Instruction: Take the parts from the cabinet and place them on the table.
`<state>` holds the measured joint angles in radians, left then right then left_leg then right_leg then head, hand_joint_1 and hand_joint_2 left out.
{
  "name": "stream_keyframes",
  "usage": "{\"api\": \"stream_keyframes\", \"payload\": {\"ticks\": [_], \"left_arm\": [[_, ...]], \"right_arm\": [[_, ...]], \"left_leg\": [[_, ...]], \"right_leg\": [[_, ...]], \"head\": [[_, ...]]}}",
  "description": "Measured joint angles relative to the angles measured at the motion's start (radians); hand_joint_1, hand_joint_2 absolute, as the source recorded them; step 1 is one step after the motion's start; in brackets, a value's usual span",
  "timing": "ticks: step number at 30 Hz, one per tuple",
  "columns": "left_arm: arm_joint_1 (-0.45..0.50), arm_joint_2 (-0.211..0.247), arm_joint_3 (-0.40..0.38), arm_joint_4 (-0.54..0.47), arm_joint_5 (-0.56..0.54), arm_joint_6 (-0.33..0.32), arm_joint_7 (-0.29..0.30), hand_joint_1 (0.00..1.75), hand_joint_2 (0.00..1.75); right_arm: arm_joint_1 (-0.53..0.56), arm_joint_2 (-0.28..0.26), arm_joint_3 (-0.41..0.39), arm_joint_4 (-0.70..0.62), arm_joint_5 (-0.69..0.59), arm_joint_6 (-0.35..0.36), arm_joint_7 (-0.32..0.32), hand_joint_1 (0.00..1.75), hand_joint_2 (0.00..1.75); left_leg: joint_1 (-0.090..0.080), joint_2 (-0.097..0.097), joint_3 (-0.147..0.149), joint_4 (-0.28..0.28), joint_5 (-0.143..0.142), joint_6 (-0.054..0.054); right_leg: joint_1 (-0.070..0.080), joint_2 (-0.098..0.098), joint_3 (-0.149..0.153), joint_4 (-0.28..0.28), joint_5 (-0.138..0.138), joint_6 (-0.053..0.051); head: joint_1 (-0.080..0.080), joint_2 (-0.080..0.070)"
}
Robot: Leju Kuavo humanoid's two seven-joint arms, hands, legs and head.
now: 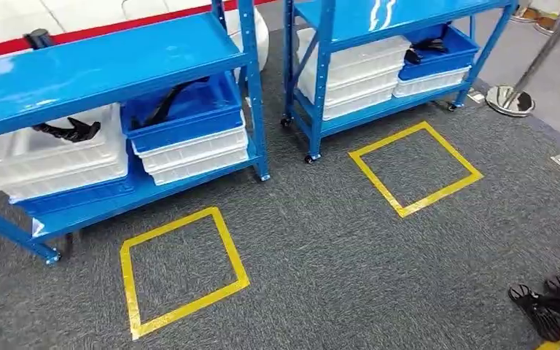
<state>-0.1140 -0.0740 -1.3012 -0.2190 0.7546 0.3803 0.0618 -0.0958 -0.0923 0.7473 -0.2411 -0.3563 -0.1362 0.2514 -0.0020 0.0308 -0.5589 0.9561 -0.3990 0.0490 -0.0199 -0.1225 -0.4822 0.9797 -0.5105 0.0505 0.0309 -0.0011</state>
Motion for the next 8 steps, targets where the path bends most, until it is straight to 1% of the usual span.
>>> {"api": "stream_keyframes", "payload": {"ticks": [1, 2, 3, 4, 5, 6, 7, 8], "left_arm": [[0.0, 0.0, 0.0, 0.0, 0.0, 0.0, 0.001, 0.0, 0.0], [-0.004, 0.0, 0.0, 0.0, 0.0, -0.001, 0.001, 0.0, 0.0], [-0.008, -0.001, 0.0, 0.0, -0.001, -0.001, 0.001, 0.0, 0.0], [-0.01, -0.003, 0.0, 0.0, -0.001, -0.001, 0.001, 0.0, 0.0], [-0.008, -0.003, 0.0, 0.0, -0.001, -0.001, 0.001, 0.0, 0.0], [-0.005, -0.003, 0.0, 0.0, -0.001, -0.001, 0.001, 0.0, 0.0], [-0.003, -0.003, 0.0, 0.0, -0.001, -0.001, 0.001, 0.0, 0.0], [-0.003, -0.003, 0.0, 0.0, -0.001, -0.001, 0.001, 0.0, 0.0]], "right_arm": [[-0.001, -0.002, 0.0, 0.0, 0.0, 0.0, 0.0, 0.0, 0.0], [0.002, -0.002, 0.0, 0.0, 0.0, 0.0, 0.0, 0.0, 0.0], [0.005, -0.002, 0.0, 0.0, 0.0, 0.0, 0.0, 0.0, 0.0], [0.009, -0.002, 0.001, 0.0, 0.0, 0.001, 0.0, 0.0, 0.0], [0.012, -0.002, 0.001, 0.0, 0.0, 0.001, 0.001, 0.0, 0.0], [0.012, -0.002, 0.001, 0.0, -0.001, 0.001, 0.001, 0.0, 0.0], [0.012, -0.003, 0.001, 0.0, -0.001, 0.0, 0.002, 0.0, 0.0], [0.012, -0.004, 0.002, 0.0, -0.001, 0.0, 0.003, 0.0, 0.0]], "left_leg": [[-0.001, -0.01, 0.003, -0.006, 0.001, 0.001], [0.001, -0.021, 0.002, -0.006, 0.0, 0.008], [0.001, -0.034, 0.002, -0.006, 0.001, 0.01], [0.001, -0.049, 0.002, -0.005, 0.001, 0.011], [0.001, -0.066, 0.003, -0.005, 0.001, 0.011], [0.003, -0.082, 0.004, -0.004, 0.0, 0.011], [0.006, -0.097, 0.005, -0.003, -0.001, 0.009], [0.009, -0.113, 0.006, -0.001, -0.001, 0.005]], "right_leg": [[-0.002, 0.063, -0.004, 0.02, -0.014, 0.004], [-0.001, 0.1, -0.034, 0.082, -0.053, 0.004], [-0.001, 0.111, -0.074, 0.162, -0.093, 0.005], [-0.001, 0.114, -0.114, 0.239, -0.123, 0.006], [-0.002, 0.114, -0.147, 0.296, -0.135, 0.008], [-0.003, 0.114, -0.158, 0.302, -0.118, 0.01], [-0.006, 0.115, -0.146, 0.263, -0.082, 0.013], [-0.01, 0.118, -0.118, 0.193, -0.035, 0.016]], "head": [[0.0, 0.0], [0.001, 0.0], [0.001, 0.0], [0.001, 0.0], [0.001, 0.0], [0.001, 0.0], [0.001, 0.0], [0.001, 0.0]]}}
